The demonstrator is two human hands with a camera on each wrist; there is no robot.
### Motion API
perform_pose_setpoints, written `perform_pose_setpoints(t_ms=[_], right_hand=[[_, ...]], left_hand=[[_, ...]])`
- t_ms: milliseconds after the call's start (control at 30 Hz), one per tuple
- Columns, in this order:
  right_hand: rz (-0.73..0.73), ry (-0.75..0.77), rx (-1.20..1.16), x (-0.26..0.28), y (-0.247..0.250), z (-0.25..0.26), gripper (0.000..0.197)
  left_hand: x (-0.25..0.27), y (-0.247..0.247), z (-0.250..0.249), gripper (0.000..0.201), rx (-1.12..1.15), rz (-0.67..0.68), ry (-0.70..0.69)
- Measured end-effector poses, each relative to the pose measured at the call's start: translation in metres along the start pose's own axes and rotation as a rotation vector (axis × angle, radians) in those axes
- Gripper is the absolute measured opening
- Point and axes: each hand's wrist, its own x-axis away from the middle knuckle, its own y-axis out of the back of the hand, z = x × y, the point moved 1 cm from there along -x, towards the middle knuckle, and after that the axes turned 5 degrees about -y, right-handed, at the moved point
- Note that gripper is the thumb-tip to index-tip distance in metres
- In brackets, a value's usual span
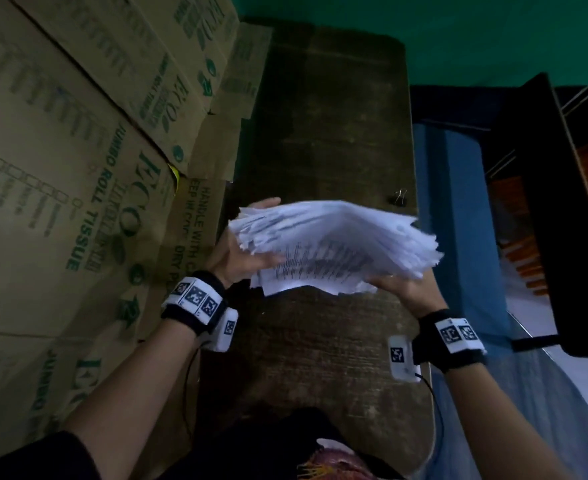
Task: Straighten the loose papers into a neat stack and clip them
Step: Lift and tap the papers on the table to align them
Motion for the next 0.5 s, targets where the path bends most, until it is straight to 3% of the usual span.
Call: perform_pose_setpoints(t_ms=[100,167,200,233,300,367,433,500], right_hand=[[-0.171,-0.147,0.191,-0.010,-0.002,-0.021,0.030],[-0.181,-0.029,0.284,-0.019,-0.007,-0.014,0.013],[-0.184,0.010,0.215,-0.023,-0.008,-0.001,0.009],[-0.196,0.037,0.090,-0.024,-0.008,0.016,0.018],[-0.132,0.113,-0.084,-0.023,-0.006,0.049,0.024],[-0.003,0.200,-0.014,-0.026,-0.003,0.072,0.021],[0.078,0.188,0.109,-0.032,-0.001,0.084,0.022],[0.111,0.204,0.288,-0.042,-0.003,0.093,0.034]], left_hand=[[-0.003,0.001,0.013,0.053,-0.145,0.015,0.046],[-0.004,0.002,0.009,0.045,-0.191,-0.057,0.031],[-0.006,0.003,0.006,0.042,-0.192,-0.119,0.013],[-0.007,0.006,0.003,0.044,-0.155,-0.182,0.015],[-0.005,0.015,0.002,0.059,0.041,-0.278,0.096],[-0.001,0.025,-0.012,0.077,0.103,-0.301,0.143],[-0.001,0.036,-0.024,0.090,-0.058,-0.324,0.086],[-0.005,0.038,-0.040,0.103,-0.285,-0.247,0.011]])
